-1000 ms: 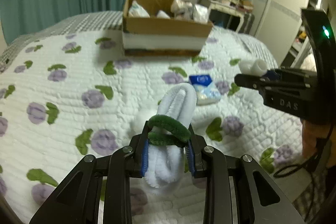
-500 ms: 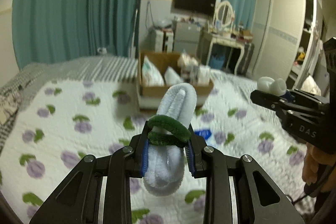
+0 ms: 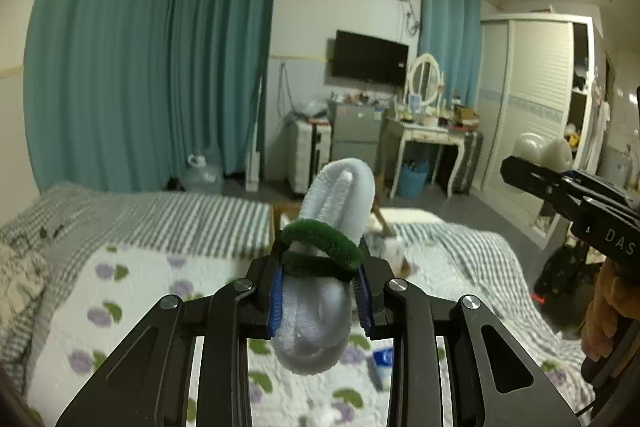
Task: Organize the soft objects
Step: 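Carry socks and foam roll over the box and open both tools to drop them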
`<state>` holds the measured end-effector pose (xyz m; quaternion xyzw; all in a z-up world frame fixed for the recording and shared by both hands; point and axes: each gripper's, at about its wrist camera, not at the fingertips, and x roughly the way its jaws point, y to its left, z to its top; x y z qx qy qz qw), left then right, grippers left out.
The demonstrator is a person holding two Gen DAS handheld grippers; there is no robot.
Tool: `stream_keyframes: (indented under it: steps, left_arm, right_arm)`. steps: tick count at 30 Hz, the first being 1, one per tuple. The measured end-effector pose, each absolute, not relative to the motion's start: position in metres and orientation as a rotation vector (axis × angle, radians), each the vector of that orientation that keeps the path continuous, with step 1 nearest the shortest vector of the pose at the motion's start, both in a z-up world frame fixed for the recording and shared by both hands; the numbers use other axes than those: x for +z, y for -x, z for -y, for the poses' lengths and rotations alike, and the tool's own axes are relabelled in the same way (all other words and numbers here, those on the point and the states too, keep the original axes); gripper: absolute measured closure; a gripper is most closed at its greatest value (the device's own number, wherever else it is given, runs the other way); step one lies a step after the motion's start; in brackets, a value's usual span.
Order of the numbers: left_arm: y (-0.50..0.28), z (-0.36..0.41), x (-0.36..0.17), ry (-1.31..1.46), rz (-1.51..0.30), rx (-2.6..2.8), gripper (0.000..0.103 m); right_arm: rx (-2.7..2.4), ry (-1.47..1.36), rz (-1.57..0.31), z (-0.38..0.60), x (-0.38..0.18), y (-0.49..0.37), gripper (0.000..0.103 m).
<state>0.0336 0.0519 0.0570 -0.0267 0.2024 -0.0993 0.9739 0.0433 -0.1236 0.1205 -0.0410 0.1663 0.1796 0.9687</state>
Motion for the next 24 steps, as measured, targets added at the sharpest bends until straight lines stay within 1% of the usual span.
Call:
stream_keyframes:
  steps: [5, 9, 16, 24]
  left_arm:
    - [-0.059, -0.050, 0.066, 0.053, -0.373, -0.198, 0.075]
    - [-0.083, -0.046, 0.066, 0.042, -0.358, -0.212, 0.075]
    - [-0.137, -0.042, 0.053, 0.045, -0.383, -0.230, 0.075]
    - [-0.200, -0.030, 0.014, 0.016, -0.466, -0.246, 0.074]
  right_arm:
    - [0.359, 0.074, -0.307, 0.122, 0.133, -0.073, 0.070]
    - [0.354, 0.069, -0.304, 0.119, 0.129, -0.099, 0.070]
    - [0.341, 0.082, -0.348, 0.116, 0.105, -0.149, 0.070]
    - [0.337, 0.092, -0.430, 0.107, 0.067, -0.212, 0.070]
